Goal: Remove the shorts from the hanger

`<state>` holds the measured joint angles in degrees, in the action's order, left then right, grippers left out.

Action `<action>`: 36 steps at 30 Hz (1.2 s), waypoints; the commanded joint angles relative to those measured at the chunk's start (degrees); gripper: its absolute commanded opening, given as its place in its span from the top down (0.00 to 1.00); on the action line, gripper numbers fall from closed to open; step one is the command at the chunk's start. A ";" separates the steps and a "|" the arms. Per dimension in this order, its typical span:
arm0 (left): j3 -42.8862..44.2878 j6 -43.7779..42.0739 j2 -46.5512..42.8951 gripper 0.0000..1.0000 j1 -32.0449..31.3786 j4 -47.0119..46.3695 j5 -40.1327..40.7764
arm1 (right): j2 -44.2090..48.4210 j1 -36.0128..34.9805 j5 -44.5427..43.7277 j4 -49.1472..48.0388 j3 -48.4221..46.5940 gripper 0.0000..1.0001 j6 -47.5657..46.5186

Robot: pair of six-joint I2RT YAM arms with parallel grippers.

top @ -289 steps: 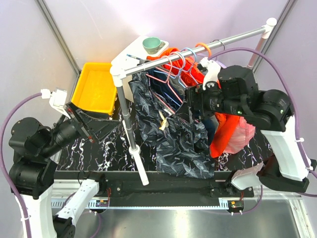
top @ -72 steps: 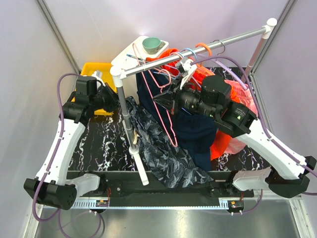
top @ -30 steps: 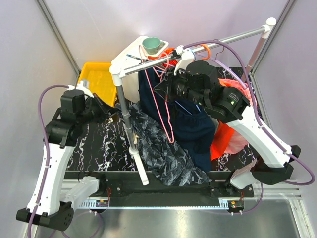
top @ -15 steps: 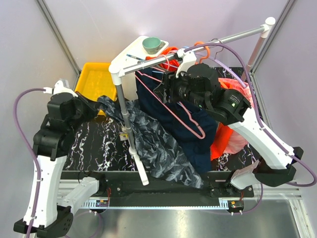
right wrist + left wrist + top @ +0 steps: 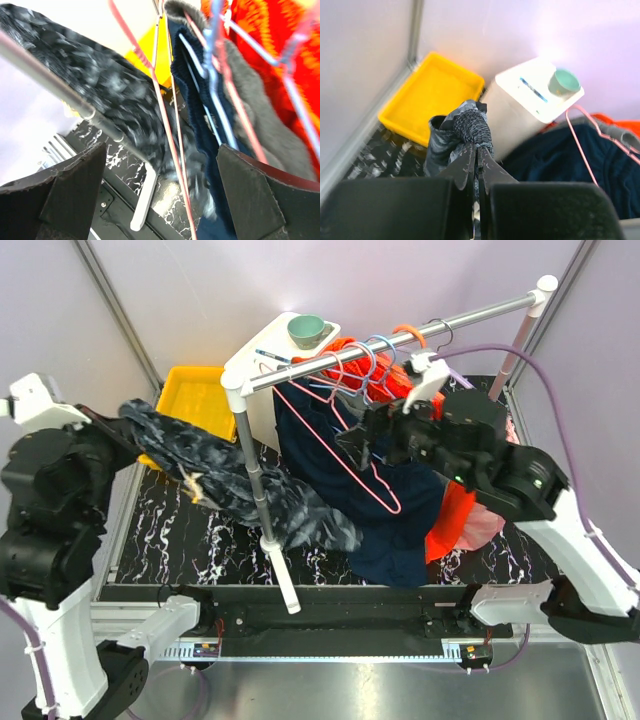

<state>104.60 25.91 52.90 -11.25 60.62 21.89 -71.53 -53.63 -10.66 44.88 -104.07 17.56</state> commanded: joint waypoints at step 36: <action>-52.82 33.57 -7.36 1.00 11.15 1.16 -17.41 | 12.55 -0.16 -6.04 -4.63 11.87 0.00 4.50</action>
<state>56.71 49.25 48.97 -3.36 59.00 3.53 -60.23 -53.63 -14.52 42.65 -92.92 21.74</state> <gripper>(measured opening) 0.012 0.994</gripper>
